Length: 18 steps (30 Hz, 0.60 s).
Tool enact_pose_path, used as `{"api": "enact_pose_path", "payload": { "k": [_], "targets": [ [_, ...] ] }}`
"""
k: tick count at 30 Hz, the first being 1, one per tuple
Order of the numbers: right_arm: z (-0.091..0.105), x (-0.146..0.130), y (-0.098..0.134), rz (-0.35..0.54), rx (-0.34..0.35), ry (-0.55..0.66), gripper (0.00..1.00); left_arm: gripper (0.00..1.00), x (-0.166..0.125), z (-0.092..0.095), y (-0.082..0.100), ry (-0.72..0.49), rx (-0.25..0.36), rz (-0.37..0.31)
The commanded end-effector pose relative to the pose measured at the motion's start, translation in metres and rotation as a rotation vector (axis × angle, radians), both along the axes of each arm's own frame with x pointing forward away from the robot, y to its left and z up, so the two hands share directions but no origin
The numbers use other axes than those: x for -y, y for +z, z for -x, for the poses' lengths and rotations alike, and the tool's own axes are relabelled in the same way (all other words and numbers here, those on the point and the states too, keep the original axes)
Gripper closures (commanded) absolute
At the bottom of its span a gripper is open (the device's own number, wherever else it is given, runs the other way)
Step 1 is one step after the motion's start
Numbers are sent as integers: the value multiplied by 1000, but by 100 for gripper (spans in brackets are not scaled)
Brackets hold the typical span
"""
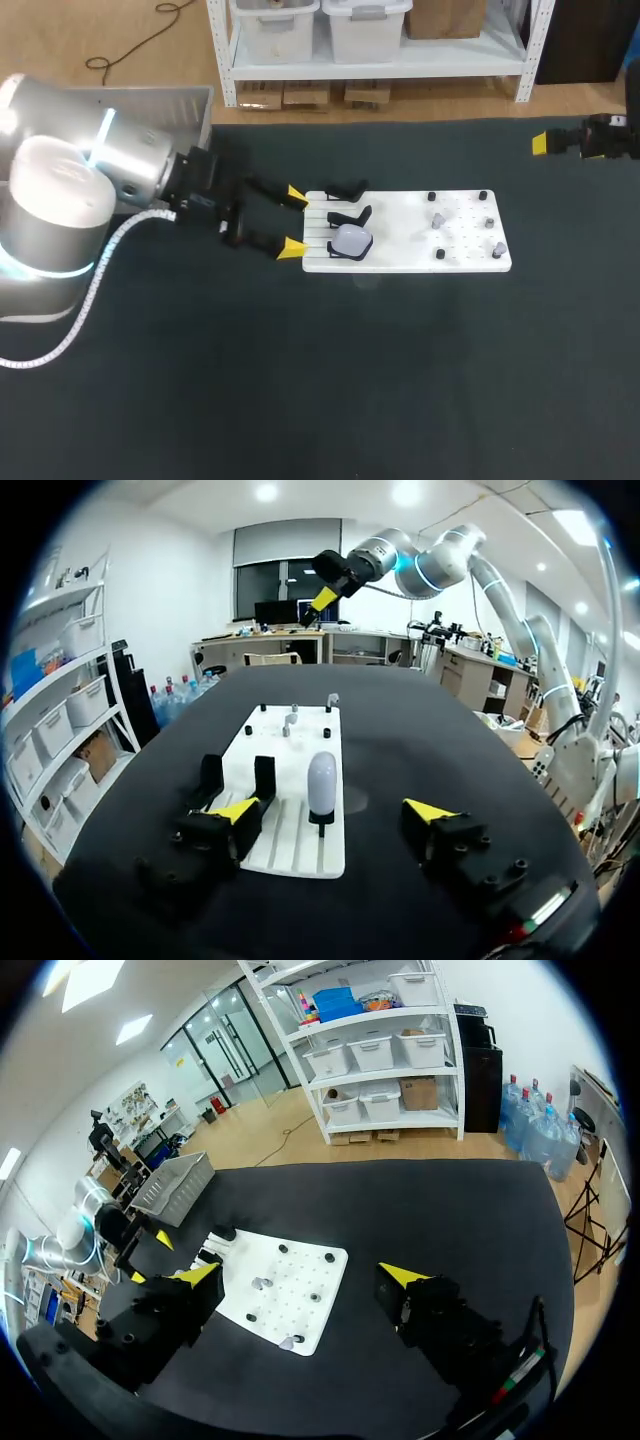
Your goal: Pick up each earbud case from the left stands, insert the matching earbuds, close the lid, and place the case in the box.
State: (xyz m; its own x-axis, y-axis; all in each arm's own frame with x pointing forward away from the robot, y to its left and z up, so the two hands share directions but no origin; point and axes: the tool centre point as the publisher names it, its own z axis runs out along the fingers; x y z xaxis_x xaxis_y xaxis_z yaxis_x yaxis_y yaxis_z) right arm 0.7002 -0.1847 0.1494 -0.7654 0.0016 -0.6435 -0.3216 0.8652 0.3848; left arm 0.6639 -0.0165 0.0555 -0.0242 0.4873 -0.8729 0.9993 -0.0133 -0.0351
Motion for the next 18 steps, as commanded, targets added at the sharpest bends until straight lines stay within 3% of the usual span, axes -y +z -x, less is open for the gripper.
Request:
{"api": "enact_pose_path", "payload": {
  "k": [1, 12, 14, 15, 18],
  "targets": [
    [0, 0, 0, 1, -1, 1, 0, 28, 10, -6, -7, -1, 3, 14],
    [0, 0, 0, 1, -1, 1, 0, 35, 24, -1, -23, -49, -2, 5],
    [0, 0, 0, 1, -1, 1, 0, 45, 26, 0, -27, -44, -5, -1],
    [0, 0, 0, 1, -1, 1, 0, 46, 26, 0, -28, -43, -6, -2],
    [0, 0, 0, 1, -1, 1, 0, 38, 29, 0, -31, -39, -11, -4]
  ]
}}
